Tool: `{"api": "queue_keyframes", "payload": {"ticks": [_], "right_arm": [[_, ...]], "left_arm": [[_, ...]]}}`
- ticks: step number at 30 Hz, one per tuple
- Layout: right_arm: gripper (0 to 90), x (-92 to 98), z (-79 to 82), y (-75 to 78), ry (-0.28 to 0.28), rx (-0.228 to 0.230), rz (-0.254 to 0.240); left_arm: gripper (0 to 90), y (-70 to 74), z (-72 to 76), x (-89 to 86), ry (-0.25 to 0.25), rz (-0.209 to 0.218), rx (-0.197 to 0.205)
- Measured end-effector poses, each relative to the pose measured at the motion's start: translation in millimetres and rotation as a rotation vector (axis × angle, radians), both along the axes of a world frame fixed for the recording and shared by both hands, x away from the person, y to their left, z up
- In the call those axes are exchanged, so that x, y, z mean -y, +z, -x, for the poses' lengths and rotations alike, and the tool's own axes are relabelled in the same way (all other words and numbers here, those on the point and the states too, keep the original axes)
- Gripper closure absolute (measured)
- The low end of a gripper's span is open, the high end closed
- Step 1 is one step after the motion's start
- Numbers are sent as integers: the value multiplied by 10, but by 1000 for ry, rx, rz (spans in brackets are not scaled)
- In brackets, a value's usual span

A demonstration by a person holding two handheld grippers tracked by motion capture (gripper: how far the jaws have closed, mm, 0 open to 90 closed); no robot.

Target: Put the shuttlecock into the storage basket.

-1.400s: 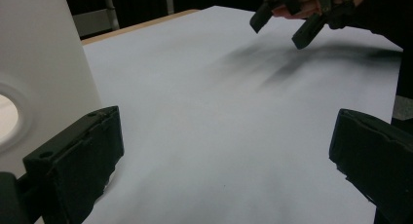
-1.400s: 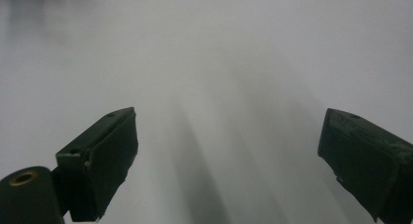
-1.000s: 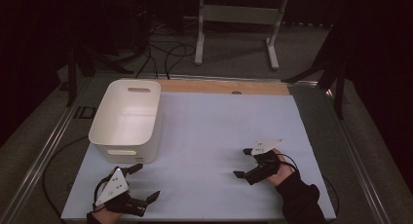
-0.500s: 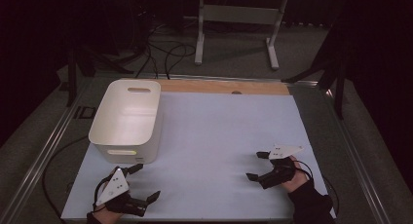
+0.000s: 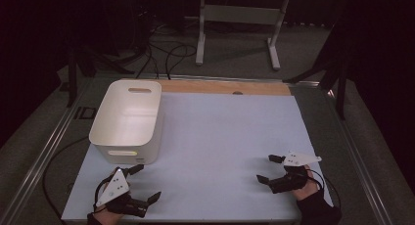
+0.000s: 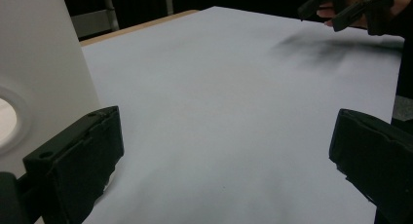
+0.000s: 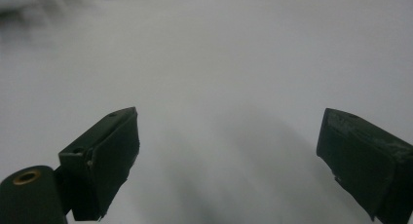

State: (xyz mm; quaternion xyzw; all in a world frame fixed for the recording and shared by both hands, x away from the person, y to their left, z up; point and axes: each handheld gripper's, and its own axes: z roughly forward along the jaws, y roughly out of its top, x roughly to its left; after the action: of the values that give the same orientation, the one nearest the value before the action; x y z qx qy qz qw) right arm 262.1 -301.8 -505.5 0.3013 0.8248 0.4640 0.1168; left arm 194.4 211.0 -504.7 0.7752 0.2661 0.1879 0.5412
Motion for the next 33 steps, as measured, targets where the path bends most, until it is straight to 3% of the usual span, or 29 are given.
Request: {"api": "queue_keyframes", "payload": {"ticks": [11, 33], "right_arm": [[83, 54, 74, -96, -37, 41, 21], [83, -18, 52, -169, -28, 35, 41]], "left_arm": [[0, -3, -4, -4, 14, -4, 4], [0, -11, -7, 3, 45, -18, 7]]}}
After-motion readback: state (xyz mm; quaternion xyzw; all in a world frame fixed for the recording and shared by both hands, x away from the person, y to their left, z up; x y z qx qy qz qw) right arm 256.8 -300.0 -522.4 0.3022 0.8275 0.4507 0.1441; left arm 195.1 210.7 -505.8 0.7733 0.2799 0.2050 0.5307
